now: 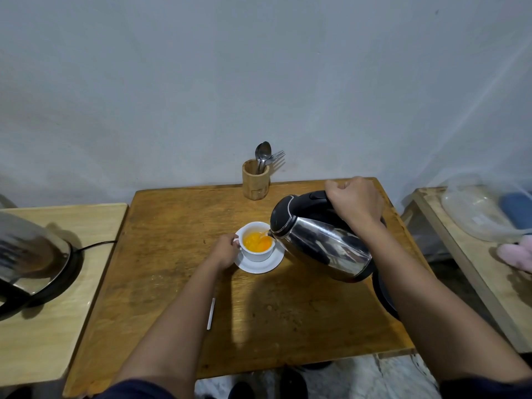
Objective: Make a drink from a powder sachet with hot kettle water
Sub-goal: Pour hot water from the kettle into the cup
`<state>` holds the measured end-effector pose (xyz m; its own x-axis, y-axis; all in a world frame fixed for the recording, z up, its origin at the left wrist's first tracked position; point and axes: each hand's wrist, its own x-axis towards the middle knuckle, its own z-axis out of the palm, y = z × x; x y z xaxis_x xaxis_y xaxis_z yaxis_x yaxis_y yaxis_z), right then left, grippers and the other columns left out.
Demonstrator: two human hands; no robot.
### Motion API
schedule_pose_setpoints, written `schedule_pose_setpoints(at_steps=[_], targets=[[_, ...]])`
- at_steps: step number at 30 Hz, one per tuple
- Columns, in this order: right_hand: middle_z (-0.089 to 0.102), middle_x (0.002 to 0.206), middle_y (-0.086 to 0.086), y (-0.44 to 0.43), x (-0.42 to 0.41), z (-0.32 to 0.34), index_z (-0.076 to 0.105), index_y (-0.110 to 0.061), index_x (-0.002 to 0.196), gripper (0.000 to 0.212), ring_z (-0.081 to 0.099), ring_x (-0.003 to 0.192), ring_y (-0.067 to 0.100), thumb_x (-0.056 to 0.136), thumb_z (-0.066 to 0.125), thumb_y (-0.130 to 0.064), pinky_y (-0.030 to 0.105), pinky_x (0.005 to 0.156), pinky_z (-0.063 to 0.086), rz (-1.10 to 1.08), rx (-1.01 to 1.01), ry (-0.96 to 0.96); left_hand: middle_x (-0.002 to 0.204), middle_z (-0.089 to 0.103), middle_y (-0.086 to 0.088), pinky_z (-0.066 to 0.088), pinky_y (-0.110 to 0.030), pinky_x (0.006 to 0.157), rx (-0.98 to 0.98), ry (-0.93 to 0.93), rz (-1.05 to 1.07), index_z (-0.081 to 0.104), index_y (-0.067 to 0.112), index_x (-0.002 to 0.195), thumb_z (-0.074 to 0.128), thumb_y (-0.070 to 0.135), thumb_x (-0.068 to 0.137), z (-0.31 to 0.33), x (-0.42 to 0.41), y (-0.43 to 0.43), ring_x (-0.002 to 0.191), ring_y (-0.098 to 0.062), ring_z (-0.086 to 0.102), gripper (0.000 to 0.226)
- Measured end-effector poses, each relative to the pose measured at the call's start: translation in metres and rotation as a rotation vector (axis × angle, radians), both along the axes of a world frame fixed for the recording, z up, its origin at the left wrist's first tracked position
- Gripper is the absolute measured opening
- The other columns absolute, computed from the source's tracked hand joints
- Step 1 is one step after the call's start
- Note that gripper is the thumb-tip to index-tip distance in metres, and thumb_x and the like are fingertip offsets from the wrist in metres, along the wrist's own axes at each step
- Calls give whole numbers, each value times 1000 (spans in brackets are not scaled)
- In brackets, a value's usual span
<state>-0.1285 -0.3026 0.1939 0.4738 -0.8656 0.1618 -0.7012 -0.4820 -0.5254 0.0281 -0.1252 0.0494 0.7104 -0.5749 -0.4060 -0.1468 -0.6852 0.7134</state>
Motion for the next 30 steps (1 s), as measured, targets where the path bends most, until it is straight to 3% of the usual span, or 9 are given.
schedule_pose_setpoints(at_steps=[30], targets=[[29, 40, -3, -1, 7, -6, 34, -15, 39, 46, 31, 40, 18, 80, 48, -32, 24, 46, 26, 17, -24, 15, 124, 60, -16, 38, -29, 82, -22, -11, -19, 58, 7, 121, 37, 13, 97, -4, 1, 1, 97, -20, 50, 32]])
